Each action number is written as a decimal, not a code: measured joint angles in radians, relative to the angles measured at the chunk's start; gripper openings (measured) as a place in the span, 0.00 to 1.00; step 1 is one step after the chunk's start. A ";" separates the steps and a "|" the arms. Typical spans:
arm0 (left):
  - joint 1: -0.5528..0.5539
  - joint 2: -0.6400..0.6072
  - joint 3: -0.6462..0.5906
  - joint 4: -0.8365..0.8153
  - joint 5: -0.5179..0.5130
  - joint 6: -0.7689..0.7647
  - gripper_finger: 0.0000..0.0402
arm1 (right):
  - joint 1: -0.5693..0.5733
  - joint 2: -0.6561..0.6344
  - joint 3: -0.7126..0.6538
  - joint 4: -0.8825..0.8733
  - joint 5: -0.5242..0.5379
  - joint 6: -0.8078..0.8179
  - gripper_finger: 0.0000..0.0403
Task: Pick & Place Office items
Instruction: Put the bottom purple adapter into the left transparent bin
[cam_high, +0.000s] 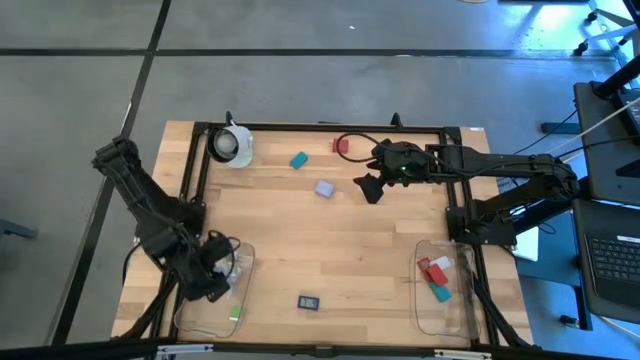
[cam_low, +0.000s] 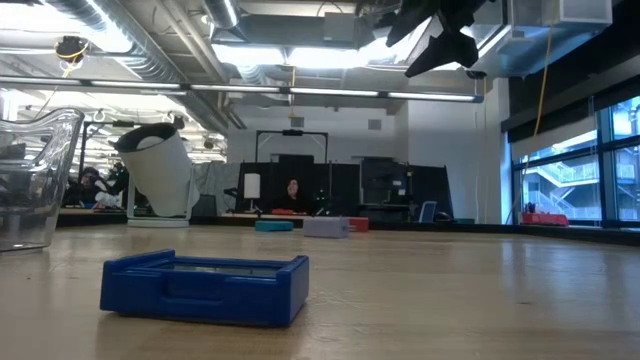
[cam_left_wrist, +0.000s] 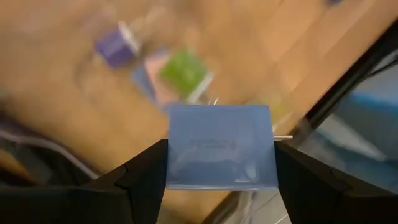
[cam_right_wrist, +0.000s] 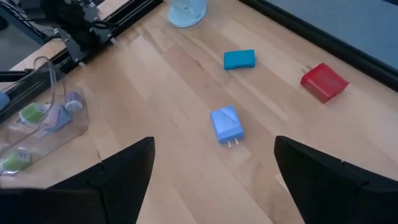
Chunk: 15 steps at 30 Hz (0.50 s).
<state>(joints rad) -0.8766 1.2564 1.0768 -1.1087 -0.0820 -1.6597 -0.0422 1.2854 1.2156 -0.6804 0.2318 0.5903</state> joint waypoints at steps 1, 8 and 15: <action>-0.004 0.013 -0.016 0.015 0.040 -0.002 0.63 | 0.000 0.000 0.000 0.000 0.001 -0.002 0.83; -0.026 0.107 -0.049 0.067 0.167 0.021 0.63 | 0.000 0.000 0.000 0.000 0.000 -0.007 0.83; -0.024 0.222 -0.050 0.088 0.171 0.090 0.63 | 0.000 0.000 0.000 0.000 -0.004 0.005 0.83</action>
<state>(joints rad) -0.9006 1.4785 1.0271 -1.0207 0.0886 -1.5698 -0.0422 1.2854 1.2156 -0.6804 0.2282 0.5950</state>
